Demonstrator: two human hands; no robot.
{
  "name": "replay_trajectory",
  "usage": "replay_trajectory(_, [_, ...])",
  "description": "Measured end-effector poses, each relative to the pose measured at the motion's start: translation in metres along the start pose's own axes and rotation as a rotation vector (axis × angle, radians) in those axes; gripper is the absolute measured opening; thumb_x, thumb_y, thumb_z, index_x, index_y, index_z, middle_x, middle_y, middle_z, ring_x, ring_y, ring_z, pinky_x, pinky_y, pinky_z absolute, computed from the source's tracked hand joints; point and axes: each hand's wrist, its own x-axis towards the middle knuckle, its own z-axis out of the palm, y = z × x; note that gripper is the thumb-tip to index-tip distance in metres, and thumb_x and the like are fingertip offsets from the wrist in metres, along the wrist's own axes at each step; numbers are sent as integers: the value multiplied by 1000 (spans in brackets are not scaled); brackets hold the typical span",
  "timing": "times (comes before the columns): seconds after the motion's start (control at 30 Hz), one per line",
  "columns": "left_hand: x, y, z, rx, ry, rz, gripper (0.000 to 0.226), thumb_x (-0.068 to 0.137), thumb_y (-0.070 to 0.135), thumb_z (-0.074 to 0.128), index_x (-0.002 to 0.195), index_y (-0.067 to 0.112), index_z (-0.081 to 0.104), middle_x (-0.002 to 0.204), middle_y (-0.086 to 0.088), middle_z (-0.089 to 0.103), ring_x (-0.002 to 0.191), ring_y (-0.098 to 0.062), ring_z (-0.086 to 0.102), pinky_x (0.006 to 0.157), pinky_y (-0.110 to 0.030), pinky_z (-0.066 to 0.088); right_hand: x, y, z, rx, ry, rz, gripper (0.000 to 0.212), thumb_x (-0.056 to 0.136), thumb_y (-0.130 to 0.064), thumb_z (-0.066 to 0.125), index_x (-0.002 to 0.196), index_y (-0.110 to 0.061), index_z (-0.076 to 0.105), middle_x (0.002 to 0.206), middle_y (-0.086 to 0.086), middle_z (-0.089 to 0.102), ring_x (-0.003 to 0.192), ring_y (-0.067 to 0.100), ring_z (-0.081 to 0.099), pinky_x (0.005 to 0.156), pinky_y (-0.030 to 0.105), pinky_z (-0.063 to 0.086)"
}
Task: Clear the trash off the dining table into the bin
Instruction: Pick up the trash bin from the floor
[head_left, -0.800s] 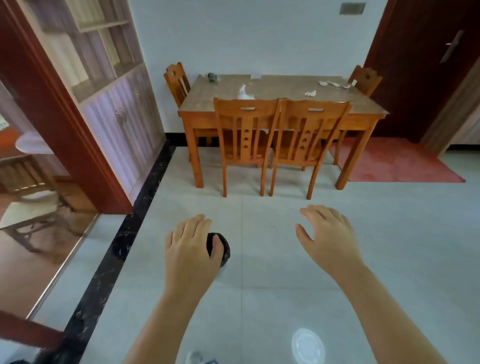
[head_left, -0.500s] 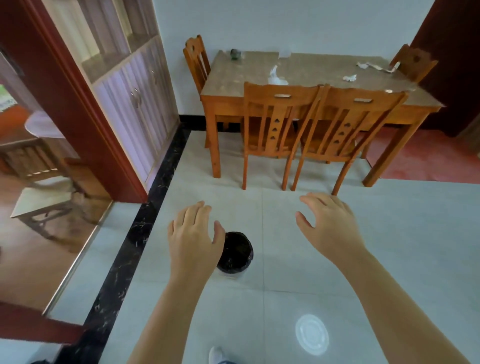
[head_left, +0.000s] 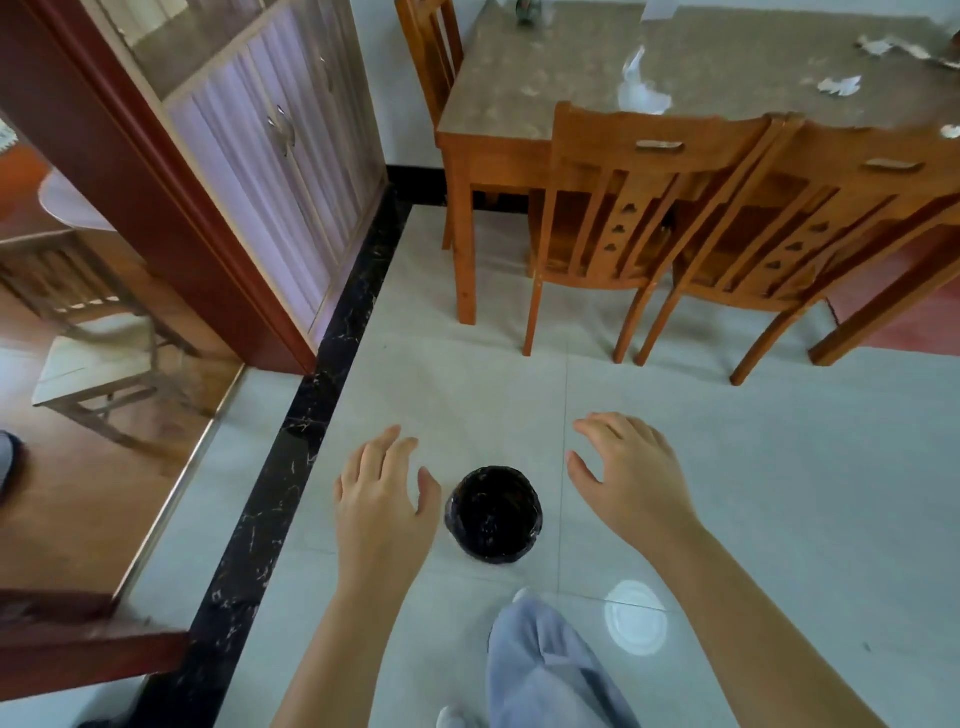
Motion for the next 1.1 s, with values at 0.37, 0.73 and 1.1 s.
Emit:
replay_trajectory(0.37, [94, -34, 124, -46, -100, -137, 27, 73, -7, 66, 100, -3, 64, 108, -18, 66, 92, -37, 60, 80, -39, 42, 143, 58, 85, 60, -68, 24, 29, 81, -21, 61, 106, -7, 61, 110, 12, 66, 102, 32, 59, 90, 44, 44])
replay_trajectory(0.73, [86, -172, 343, -106, -401, -392, 31, 84, 8, 56, 115, 3, 57, 114, -13, 60, 105, -29, 53, 84, -30, 37, 190, 104, 297, 138, -227, 164, 27, 84, -22, 57, 107, -9, 60, 107, 8, 65, 100, 31, 57, 87, 40, 43])
replay_trajectory(1.1, [-17, -297, 517, -104, -602, -588, 39, 87, 18, 57, 123, 6, 51, 120, -11, 56, 109, -26, 53, 87, -37, 44, 147, 155, 512, 134, -402, 240, 30, 83, -21, 58, 109, -8, 60, 109, 9, 64, 102, 30, 58, 85, 43, 47])
